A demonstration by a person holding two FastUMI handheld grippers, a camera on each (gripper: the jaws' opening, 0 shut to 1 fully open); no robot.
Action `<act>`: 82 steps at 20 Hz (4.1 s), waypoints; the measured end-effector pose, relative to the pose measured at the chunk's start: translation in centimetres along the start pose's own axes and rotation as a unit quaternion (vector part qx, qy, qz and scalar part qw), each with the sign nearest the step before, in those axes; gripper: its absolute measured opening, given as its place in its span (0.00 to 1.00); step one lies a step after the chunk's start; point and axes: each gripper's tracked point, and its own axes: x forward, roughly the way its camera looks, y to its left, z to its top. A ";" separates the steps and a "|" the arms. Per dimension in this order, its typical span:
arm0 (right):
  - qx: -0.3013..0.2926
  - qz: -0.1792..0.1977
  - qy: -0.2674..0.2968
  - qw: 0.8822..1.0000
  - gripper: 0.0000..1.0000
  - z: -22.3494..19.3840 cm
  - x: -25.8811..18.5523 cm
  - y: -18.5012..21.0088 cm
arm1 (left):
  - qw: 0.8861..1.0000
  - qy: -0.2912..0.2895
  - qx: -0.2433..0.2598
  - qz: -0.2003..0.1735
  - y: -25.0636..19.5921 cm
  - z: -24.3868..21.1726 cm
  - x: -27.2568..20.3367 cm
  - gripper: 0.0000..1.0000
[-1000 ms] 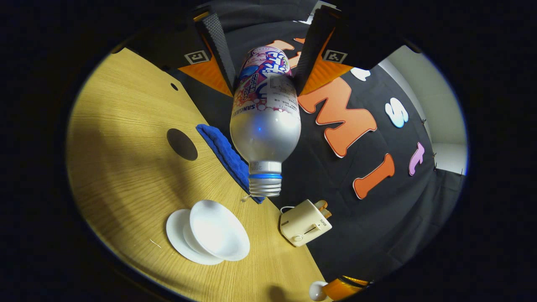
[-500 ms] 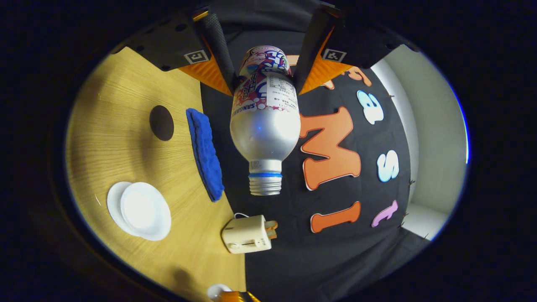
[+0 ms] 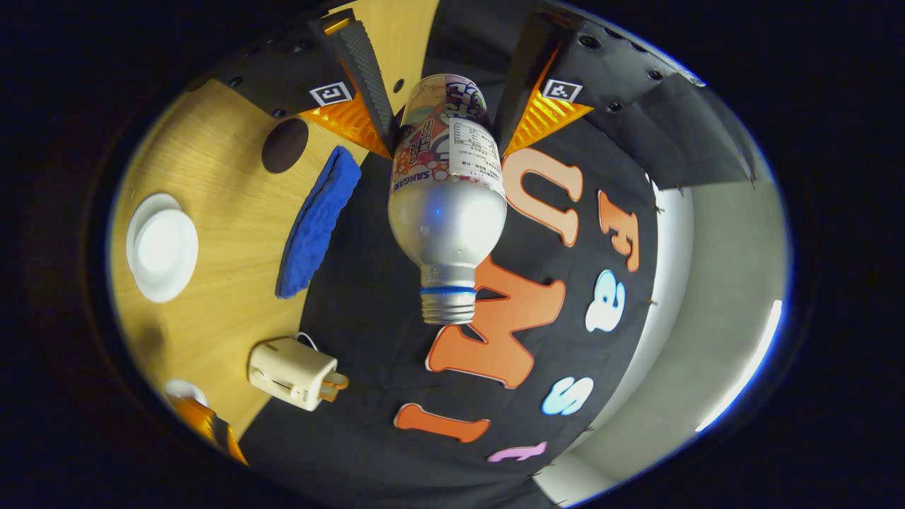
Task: Open the teacup lid with one hand, grasp the water bottle and pour water into the teacup with the other hand; after pouring, place the water bottle on the coaster and then close the teacup lid.
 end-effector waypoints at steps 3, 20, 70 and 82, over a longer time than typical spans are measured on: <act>0.007 0.002 -0.008 1.000 0.22 0.7 0.6 0.9 | 0.991 0.025 -0.133 0.002 -0.3 -1.7 0.2 0.82; 0.020 0.055 -0.006 0.998 0.21 1.6 4.1 5.4 | 0.823 0.065 -0.560 -0.063 -3.9 -4.2 4.0 0.82; -0.017 0.077 0.041 0.996 0.26 -3.7 7.4 10.7 | 0.853 0.087 -0.499 -0.128 -8.7 -5.4 -1.4 0.98; 0.011 0.027 -0.080 0.996 0.85 5.1 3.9 7.1 | 0.854 0.075 -0.510 -0.070 -2.6 -3.7 -4.8 0.98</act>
